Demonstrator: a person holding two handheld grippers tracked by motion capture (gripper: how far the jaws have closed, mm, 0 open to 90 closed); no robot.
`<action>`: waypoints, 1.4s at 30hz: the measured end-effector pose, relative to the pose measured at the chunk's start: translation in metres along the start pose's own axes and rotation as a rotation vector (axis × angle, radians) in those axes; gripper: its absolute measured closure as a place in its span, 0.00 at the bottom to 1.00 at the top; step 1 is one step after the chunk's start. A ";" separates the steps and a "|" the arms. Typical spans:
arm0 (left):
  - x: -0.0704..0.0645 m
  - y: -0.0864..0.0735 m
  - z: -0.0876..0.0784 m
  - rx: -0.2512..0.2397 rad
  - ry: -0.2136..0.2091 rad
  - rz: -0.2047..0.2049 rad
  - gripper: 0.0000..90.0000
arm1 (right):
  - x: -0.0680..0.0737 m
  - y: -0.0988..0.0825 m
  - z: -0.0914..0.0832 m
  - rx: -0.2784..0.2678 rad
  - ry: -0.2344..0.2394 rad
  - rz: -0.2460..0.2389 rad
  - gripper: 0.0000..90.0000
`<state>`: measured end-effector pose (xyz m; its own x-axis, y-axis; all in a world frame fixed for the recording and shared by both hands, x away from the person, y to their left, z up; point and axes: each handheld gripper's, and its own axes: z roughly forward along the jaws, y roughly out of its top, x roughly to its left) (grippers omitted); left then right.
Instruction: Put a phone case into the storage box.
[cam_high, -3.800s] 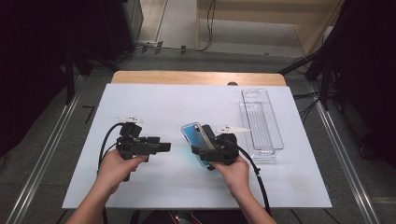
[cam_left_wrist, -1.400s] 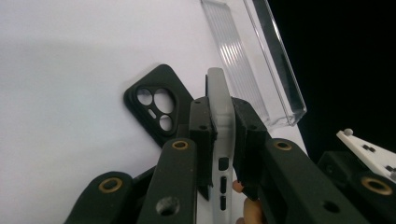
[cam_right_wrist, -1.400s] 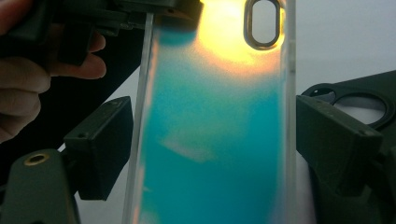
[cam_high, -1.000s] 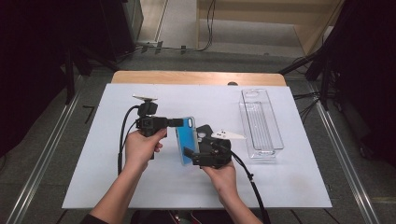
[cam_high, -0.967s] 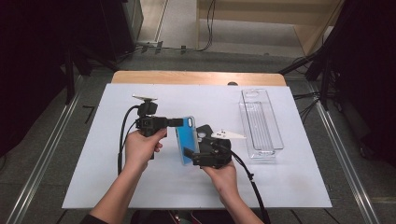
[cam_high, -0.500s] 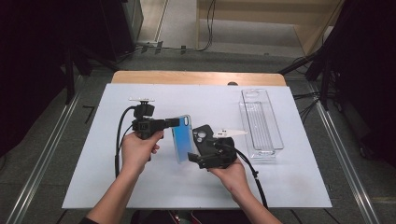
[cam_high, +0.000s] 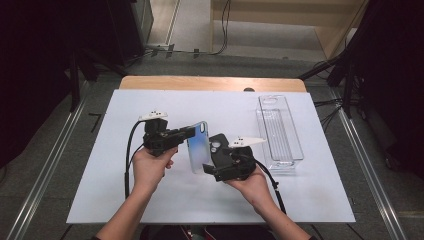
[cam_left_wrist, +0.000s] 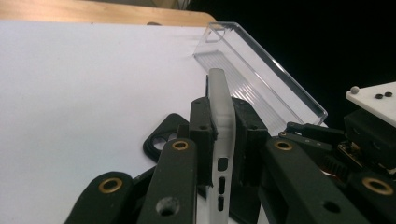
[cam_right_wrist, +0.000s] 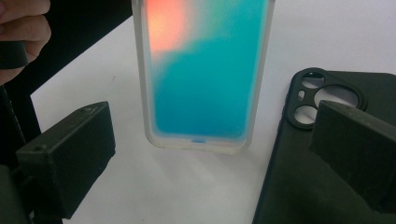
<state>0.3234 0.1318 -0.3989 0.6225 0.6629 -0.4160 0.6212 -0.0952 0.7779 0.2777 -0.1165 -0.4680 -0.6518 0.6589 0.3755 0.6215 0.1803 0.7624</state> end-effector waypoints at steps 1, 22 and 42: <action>-0.001 0.000 0.000 0.001 -0.004 0.006 0.90 | 0.001 0.001 0.000 0.006 -0.006 -0.002 0.00; -0.018 -0.006 0.005 -0.033 -0.016 0.049 0.90 | 0.012 0.029 0.001 0.004 -0.081 -0.068 0.00; -0.031 -0.011 0.013 -0.027 -0.027 0.041 0.90 | 0.010 0.045 0.009 -0.014 -0.108 -0.066 0.12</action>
<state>0.3031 0.1026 -0.4005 0.6601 0.6387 -0.3954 0.5818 -0.1017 0.8070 0.3025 -0.0954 -0.4348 -0.6401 0.7206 0.2665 0.5724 0.2158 0.7911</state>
